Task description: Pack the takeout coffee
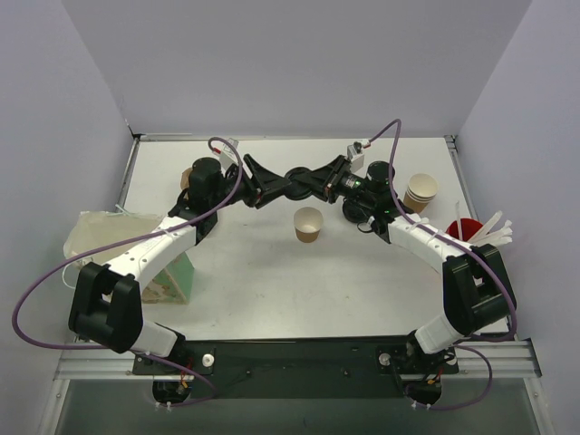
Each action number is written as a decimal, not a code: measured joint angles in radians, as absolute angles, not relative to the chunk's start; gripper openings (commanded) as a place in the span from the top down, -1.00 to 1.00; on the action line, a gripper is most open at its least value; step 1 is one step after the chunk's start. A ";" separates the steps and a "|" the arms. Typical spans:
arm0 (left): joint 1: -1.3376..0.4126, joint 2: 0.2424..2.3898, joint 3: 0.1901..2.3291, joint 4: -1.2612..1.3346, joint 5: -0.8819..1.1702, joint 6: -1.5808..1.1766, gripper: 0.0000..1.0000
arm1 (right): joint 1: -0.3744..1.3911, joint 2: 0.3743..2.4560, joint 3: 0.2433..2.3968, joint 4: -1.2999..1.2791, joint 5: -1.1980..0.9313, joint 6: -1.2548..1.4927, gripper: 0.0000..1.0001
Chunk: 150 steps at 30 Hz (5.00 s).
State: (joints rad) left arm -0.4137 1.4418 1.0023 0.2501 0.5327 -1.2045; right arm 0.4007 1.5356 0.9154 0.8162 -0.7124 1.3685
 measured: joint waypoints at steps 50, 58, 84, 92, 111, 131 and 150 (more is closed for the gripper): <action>-0.447 1.575 0.998 0.325 0.602 -1.208 0.19 | 0.407 1.477 0.991 0.341 -0.612 1.003 0.55; -0.451 1.629 0.976 0.430 0.615 -1.213 0.19 | 0.402 1.480 0.974 0.318 -0.591 0.965 0.40; -0.456 1.757 0.937 0.557 0.617 -1.241 0.21 | 0.372 1.555 0.935 0.280 -0.590 0.921 0.31; -0.457 1.765 0.937 0.557 0.617 -1.234 0.22 | 0.373 1.576 0.993 0.197 -0.580 0.873 0.30; -0.457 1.784 0.932 0.543 0.609 -1.193 0.27 | 0.383 1.608 1.036 0.093 -0.525 0.801 0.15; -0.458 1.798 0.926 0.559 0.622 -1.194 0.28 | 0.415 1.618 1.131 -0.076 -0.430 0.715 0.13; -0.458 1.819 0.916 0.564 0.617 -1.195 0.28 | 0.420 1.669 1.163 -0.119 -0.414 0.671 0.04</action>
